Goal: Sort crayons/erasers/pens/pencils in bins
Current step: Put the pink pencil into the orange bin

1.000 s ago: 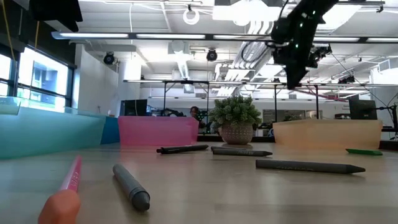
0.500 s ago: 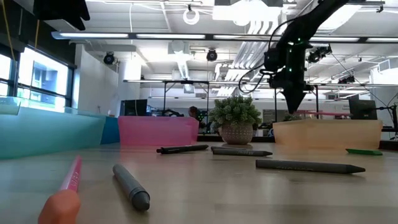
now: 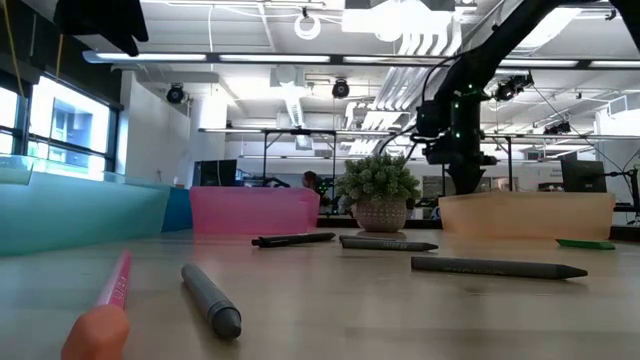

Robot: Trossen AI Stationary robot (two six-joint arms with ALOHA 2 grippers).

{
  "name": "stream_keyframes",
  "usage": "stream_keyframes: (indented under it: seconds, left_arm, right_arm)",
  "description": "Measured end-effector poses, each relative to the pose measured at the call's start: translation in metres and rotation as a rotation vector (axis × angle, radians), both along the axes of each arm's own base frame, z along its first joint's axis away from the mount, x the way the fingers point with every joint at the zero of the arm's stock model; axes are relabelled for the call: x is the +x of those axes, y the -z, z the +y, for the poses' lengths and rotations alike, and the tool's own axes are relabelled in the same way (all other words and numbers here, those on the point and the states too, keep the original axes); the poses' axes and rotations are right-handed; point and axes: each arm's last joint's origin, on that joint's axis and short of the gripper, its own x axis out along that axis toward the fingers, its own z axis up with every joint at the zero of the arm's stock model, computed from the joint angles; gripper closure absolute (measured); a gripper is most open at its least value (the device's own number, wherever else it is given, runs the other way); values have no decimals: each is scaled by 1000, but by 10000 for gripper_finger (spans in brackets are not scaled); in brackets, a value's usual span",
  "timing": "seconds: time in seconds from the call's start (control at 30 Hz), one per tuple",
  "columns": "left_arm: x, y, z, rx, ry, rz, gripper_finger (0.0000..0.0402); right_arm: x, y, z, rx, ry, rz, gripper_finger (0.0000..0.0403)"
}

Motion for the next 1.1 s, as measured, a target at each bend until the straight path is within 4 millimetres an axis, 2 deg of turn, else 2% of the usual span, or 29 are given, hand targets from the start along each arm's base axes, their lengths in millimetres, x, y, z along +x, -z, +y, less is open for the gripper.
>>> stream_keyframes:
  seconds: [0.3, 0.5, 0.8, 1.1]
  left_arm:
    - [12, 7, -2, -13, -31, 38, 268]
    - [28, 12, -5, -17, -29, 15, 268]
    - [47, 22, -9, -54, -8, 28, 268]
    - [60, 32, -19, -102, 43, 61, 268]
  right_arm:
    - [-4, 5, -6, -14, 0, 26, 382]
    - [-11, 5, -12, -22, 23, 19, 364]
    - [-13, 5, -14, -26, 33, 11, 360]
    - [-13, 5, -14, -26, 37, 10, 298]
